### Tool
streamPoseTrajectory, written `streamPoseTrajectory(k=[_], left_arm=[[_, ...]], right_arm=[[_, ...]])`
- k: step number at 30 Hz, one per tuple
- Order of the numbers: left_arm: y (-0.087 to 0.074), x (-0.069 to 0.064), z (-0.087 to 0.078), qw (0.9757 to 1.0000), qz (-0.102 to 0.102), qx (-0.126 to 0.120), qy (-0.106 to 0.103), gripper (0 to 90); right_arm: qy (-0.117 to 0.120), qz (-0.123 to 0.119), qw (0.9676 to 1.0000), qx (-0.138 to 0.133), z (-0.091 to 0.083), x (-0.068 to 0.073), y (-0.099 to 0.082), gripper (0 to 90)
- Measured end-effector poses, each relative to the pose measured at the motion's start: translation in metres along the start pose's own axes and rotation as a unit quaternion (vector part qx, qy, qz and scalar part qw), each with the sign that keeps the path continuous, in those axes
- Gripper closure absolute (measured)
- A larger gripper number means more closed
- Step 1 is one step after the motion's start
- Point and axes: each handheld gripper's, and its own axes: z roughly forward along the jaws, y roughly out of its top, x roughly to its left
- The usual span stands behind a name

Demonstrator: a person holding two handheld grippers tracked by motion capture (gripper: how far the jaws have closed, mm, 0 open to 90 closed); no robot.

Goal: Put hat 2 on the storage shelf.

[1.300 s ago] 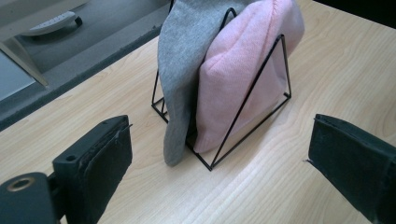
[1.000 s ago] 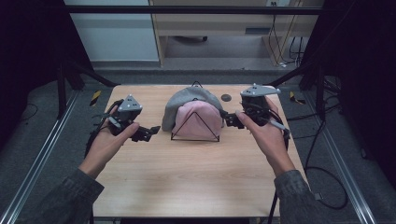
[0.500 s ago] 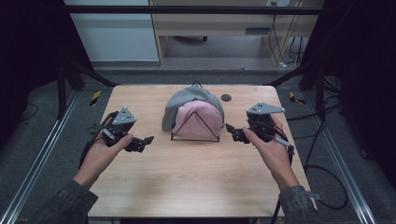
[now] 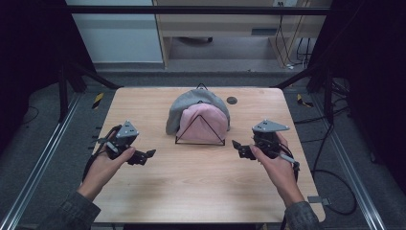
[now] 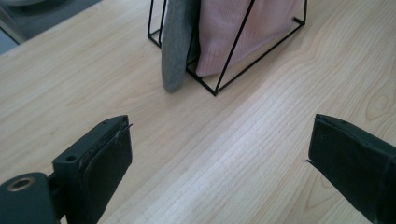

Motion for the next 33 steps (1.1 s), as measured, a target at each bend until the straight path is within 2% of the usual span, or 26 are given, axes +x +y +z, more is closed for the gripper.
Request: streamPoseTrajectory(k=[9, 16, 33], left_arm=[[-0.021, -0.002, 0.014, 0.9996, -0.003, 0.027, -0.006, 6.0], [-0.035, -0.004, 0.025, 0.9989, -0.004, 0.044, -0.014, 6.0], [-0.064, -0.012, 0.047, 0.9961, -0.011, 0.082, -0.031, 5.6]], right_arm=[[0.003, 0.009, 0.9996, 0.025, 0.010, 0.001, -0.027, 11.0], [0.015, 0.015, 0.9984, 0.052, 0.021, 0.006, -0.048, 11.0], [0.032, 0.010, 0.9947, 0.097, 0.040, 0.021, -0.076, 10.6]])
